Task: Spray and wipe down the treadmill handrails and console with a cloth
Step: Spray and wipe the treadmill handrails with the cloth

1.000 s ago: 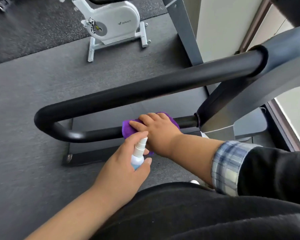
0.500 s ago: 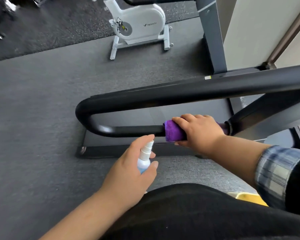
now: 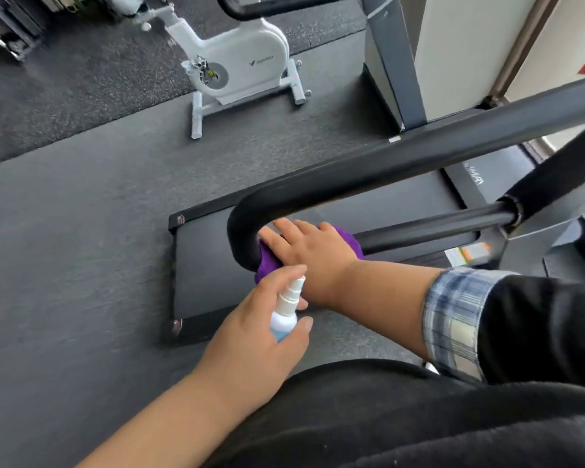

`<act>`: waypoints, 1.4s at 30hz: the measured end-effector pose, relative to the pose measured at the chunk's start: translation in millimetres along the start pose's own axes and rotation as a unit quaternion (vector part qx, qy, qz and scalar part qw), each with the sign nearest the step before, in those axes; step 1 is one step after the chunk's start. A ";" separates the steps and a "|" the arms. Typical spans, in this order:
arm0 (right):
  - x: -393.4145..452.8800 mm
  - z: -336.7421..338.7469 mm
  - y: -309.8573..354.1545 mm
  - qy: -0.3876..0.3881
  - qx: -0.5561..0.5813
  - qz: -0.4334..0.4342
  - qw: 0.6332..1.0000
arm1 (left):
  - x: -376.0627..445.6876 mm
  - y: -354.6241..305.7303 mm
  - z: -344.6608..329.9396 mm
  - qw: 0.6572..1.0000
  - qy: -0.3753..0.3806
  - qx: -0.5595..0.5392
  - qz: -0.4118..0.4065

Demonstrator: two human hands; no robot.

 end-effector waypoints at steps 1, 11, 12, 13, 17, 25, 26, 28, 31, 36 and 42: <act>-1.3 -2.2 -0.7 -0.002 -0.005 0.001 1.000 | 2.5 0.9 1.0 1.000 0.007 -0.001 -0.010; -69.2 -2.4 -60.1 -0.026 0.016 -0.099 0.995 | 28.9 -55.6 -39.8 0.991 0.069 0.007 -0.115; -79.9 -1.4 -71.6 -0.026 0.011 -0.109 0.994 | 27.9 -60.3 -43.6 0.991 0.069 0.007 -0.117; -90.6 -1.0 -83.1 -0.025 0.003 -0.116 0.993 | 26.6 -63.8 -47.3 0.991 0.066 0.007 -0.118; -144.1 0.8 -136.0 -0.013 0.004 -0.152 0.988 | 19.7 -73.3 -56.3 0.995 0.052 -0.011 -0.086; -180.8 4.0 -176.9 0.039 -0.030 -0.170 0.984 | 4.8 -90.9 -67.3 0.999 0.004 -0.052 -0.009; -179.2 4.6 -176.3 0.035 -0.032 -0.165 0.985 | 1.0 -90.8 -66.4 0.999 -0.003 -0.054 0.000; -170.3 7.7 -171.0 0.030 -0.032 -0.153 0.987 | -6.6 -85.9 -64.6 0.997 -0.021 -0.064 0.025; -135.9 7.8 -140.5 0.029 -0.033 -0.109 0.993 | -17.0 -73.9 -62.7 0.993 -0.049 -0.082 0.063; -51.1 3.3 -47.6 0.042 -0.014 -0.022 0.999 | -28.3 -65.1 -57.9 0.990 -0.074 -0.083 0.084; -5.4 -6.8 -13.1 0.009 0.036 0.008 0.999 | -34.5 -45.1 -45.6 0.989 -0.079 -0.078 0.098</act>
Point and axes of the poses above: each hand's wrist, its own x-axis towards the middle knuckle, its own z-axis out of the back of the hand, y = z × x, the point moved 2 cm from there along x, towards the middle knuckle, and after that the axes turned 11 degrees about z, right-handed, at the moved point
